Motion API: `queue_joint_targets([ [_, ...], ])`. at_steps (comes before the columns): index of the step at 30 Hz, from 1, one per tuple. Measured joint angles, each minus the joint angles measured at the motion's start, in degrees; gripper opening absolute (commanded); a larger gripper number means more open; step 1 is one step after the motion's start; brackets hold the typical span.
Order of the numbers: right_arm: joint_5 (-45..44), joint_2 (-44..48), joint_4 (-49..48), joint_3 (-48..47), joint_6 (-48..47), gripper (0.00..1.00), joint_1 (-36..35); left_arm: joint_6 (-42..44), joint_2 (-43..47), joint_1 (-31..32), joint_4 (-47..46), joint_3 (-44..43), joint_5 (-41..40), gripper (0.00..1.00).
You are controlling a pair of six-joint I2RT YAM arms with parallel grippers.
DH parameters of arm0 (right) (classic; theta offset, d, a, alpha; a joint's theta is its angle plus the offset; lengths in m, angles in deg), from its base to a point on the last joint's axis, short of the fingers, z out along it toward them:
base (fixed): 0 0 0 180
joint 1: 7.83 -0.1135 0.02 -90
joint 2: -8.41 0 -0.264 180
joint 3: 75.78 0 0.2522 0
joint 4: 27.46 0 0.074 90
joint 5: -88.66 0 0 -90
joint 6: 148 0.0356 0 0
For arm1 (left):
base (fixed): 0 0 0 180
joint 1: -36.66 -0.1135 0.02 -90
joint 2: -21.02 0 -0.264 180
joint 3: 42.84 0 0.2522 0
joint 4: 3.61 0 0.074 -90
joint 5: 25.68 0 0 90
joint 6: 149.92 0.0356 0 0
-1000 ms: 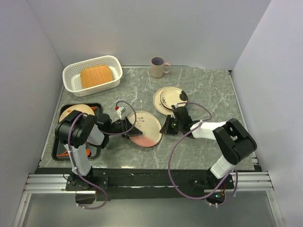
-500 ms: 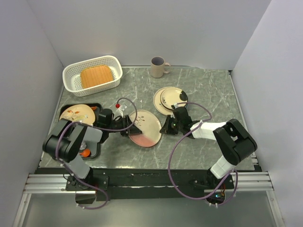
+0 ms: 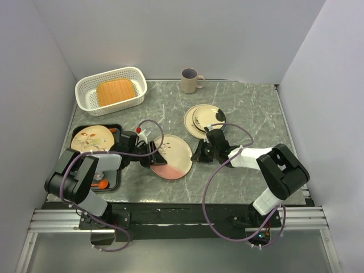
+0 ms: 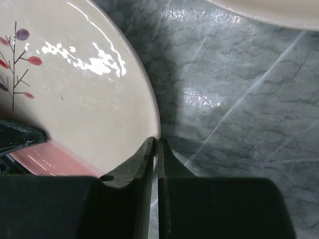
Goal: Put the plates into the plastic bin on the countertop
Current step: Pick up the plate at the center of the board.
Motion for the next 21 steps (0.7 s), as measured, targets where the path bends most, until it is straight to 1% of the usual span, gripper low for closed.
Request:
queue_joint_targets([
  [8,0.15,0.37,-0.07,0.57,0.02,0.0,-0.09,0.42,3.54,0.02,3.85,0.0,-3.91,0.51],
  [11,0.2,0.44,-0.07,0.66,0.02,0.0,-0.09,0.42,4.74,0.02,4.68,-0.02,-5.22,0.42],
  [12,0.22,0.44,-0.07,0.66,0.02,0.0,-0.09,0.42,5.01,0.02,4.79,-0.02,-5.42,0.32],
  [14,0.17,0.46,-0.04,0.66,-0.02,0.0,-0.09,-0.55,5.46,-0.09,4.57,-0.02,-4.81,0.21],
  [15,0.2,0.57,0.15,0.68,-0.02,0.0,-0.04,-1.38,5.99,-0.44,4.11,-0.11,-3.67,0.09],
  [16,0.02,0.61,0.42,0.68,-0.04,0.0,-0.04,-1.99,6.69,-0.52,3.23,-0.33,-2.29,0.03],
  [17,-0.15,0.66,0.48,0.68,-0.15,0.0,-0.04,-2.82,7.41,-0.48,2.43,-0.68,-0.7,0.01],
  [19,-0.52,0.79,0.15,0.7,-0.24,0.0,0.02,-1.31,8.39,0.0,2.38,-1.22,-1.86,0.01],
  [21,-0.66,0.83,0.17,0.76,-0.26,0.0,0.02,-1.57,8.46,0.07,2.56,-1.25,-1.66,0.01],
])
